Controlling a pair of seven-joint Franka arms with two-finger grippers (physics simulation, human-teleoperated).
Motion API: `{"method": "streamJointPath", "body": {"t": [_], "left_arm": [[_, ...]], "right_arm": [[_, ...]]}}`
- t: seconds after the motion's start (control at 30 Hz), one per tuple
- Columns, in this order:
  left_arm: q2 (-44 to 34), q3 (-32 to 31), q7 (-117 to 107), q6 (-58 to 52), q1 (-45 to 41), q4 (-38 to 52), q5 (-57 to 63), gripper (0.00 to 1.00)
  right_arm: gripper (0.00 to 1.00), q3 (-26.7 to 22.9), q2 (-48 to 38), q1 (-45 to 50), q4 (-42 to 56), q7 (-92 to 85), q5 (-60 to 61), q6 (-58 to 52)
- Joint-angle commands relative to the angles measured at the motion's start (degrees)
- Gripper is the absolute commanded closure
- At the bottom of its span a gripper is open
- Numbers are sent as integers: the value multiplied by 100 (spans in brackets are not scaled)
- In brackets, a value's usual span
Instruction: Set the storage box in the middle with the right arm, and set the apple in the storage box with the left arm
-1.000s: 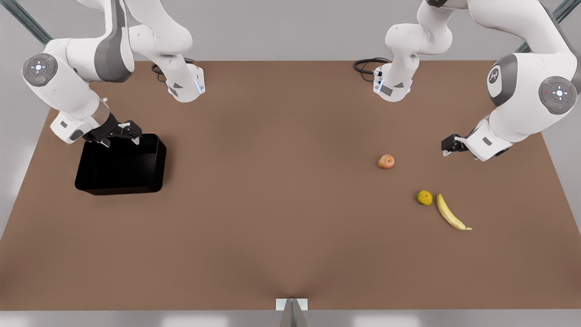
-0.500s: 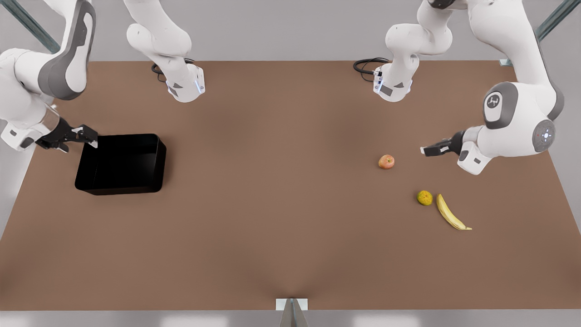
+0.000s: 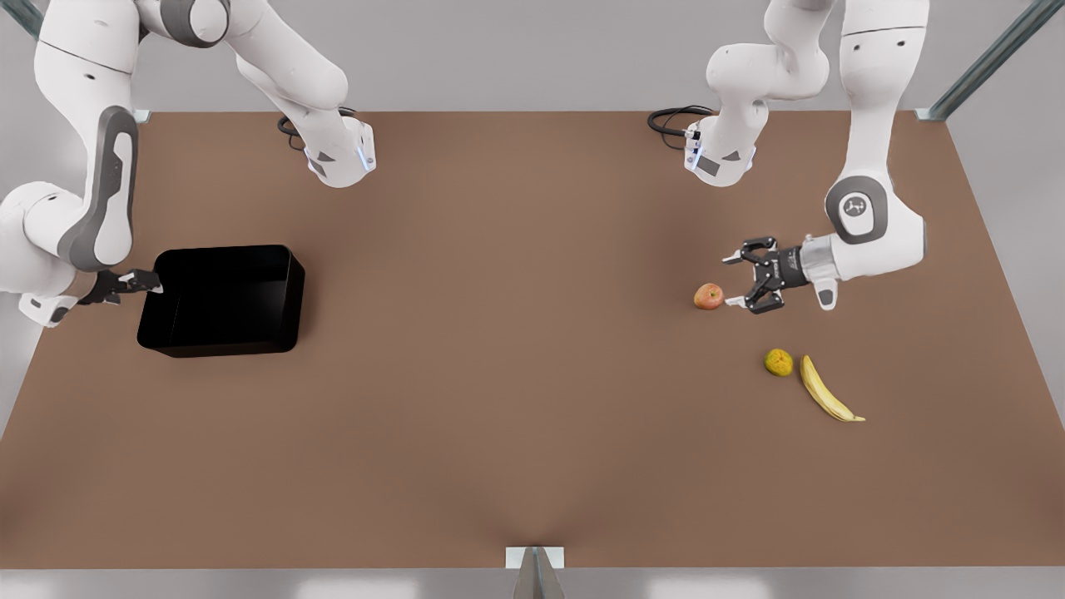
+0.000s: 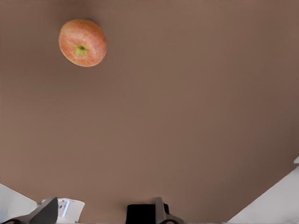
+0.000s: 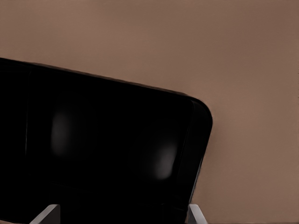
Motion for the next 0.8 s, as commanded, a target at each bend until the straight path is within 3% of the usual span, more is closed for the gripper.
{"method": "streamJointPath", "body": {"t": [0.0, 0.23, 0.6, 0.77], "left_arm": [[7, 2, 1, 26, -340, -6, -617, 0], [447, -701, 273, 721, -385, -392, -2049, 0], [1123, -507, 1829, 607, -69, -771, -2885, 0], [1528, 38, 2716, -299, 195, -858, -2894, 0]], "right_arm": [[0, -1, 5, 27, 0, 0, 0, 3], [0, -1, 778, -114, 0, 404, -53, 601], [0, -10, 972, -658, -114, 88, -316, 891], [0, -10, 1235, -641, -114, 193, -316, 1031]]}}
